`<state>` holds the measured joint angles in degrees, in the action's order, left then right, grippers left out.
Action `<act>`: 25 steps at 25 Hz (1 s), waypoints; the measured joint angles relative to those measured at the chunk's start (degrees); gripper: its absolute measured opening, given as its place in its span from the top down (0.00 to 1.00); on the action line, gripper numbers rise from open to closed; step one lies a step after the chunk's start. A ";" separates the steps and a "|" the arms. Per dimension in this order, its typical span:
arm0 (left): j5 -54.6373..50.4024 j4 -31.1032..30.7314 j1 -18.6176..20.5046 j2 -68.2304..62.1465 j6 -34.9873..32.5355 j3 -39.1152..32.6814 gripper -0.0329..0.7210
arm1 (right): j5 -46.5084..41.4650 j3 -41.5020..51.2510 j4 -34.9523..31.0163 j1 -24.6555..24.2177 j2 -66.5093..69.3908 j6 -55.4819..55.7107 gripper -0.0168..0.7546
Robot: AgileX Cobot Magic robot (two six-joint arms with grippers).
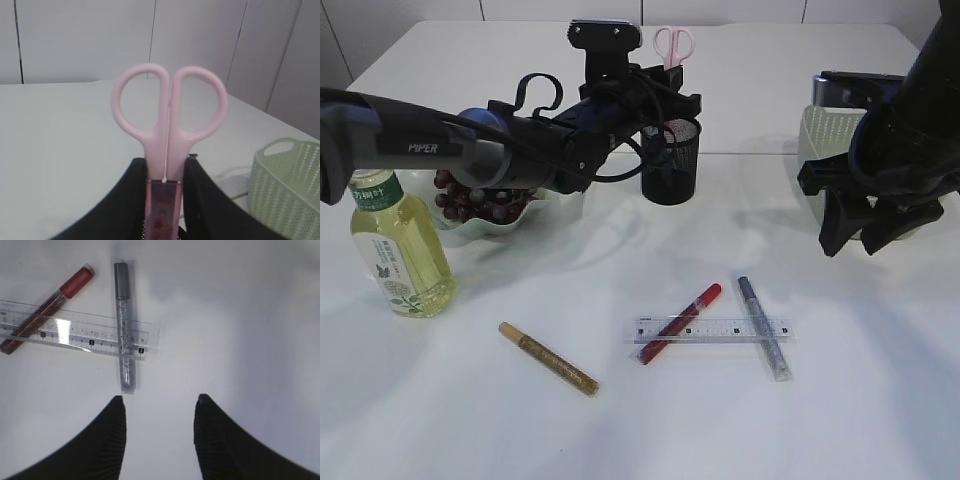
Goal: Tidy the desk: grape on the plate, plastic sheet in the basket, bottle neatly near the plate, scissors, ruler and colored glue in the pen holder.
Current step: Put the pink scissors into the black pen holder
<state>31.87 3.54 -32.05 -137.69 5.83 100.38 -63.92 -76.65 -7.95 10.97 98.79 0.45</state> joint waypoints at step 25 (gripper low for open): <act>-2.55 -0.26 0.00 0.00 0.12 0.00 0.71 | 0.00 0.00 0.00 0.00 0.00 -0.11 0.51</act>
<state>29.32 3.27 -32.05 -137.69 5.95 100.38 -63.92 -76.65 -7.95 10.97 98.79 0.34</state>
